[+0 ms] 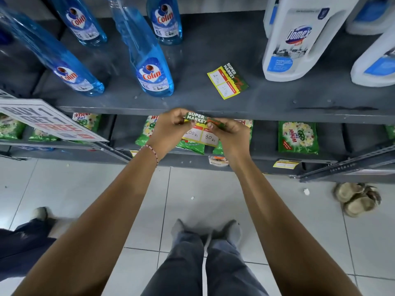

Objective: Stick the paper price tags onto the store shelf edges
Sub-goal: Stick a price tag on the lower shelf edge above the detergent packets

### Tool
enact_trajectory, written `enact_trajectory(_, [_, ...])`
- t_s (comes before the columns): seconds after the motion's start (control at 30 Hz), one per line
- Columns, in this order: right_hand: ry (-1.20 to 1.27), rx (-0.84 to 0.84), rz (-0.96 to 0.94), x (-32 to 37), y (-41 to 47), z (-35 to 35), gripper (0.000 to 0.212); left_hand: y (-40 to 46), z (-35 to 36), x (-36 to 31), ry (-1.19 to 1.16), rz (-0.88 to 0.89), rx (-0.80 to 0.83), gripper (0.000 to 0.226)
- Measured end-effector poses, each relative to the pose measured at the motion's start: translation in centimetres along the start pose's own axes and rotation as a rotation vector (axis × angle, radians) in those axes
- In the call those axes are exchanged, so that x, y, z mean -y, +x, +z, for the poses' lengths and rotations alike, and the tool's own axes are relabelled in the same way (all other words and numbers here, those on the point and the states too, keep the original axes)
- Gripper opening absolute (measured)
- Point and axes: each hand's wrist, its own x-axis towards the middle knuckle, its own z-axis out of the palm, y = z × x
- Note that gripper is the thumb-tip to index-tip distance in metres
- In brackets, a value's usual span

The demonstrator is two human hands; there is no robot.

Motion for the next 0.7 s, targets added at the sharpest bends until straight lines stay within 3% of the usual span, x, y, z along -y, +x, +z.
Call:
enact_trajectory(0.1, [-0.201,0.064,-0.073,0.7,0.0,2.2,0.015,-0.4,-2.2,1.7,0.028,0.006,-0.103,0.004])
enact_trajectory(0.23, [-0.422,0.059,-0.157,0.9,0.0,6.6,0.013,-0.3,-6.4,4.2,0.067,-0.009,-0.207,0.012])
enact_trajectory(0.43, [-0.195,0.08,-0.054,-0.3,-0.1,14.6,0.009,0.9,-12.4,6.9,-0.263,-0.091,-0.221,0.012])
enact_trajectory(0.53, [-0.098,0.091,-0.026,-1.1,0.0,17.8,0.003,1.4,-15.0,8.4,-0.315,-0.076,-0.253,0.006])
enact_trajectory(0.7, [-0.188,-0.031,-0.113,-2.0,-0.3,20.8,0.008,2.5,-17.3,10.4,-0.306,-0.029,-0.222,0.009])
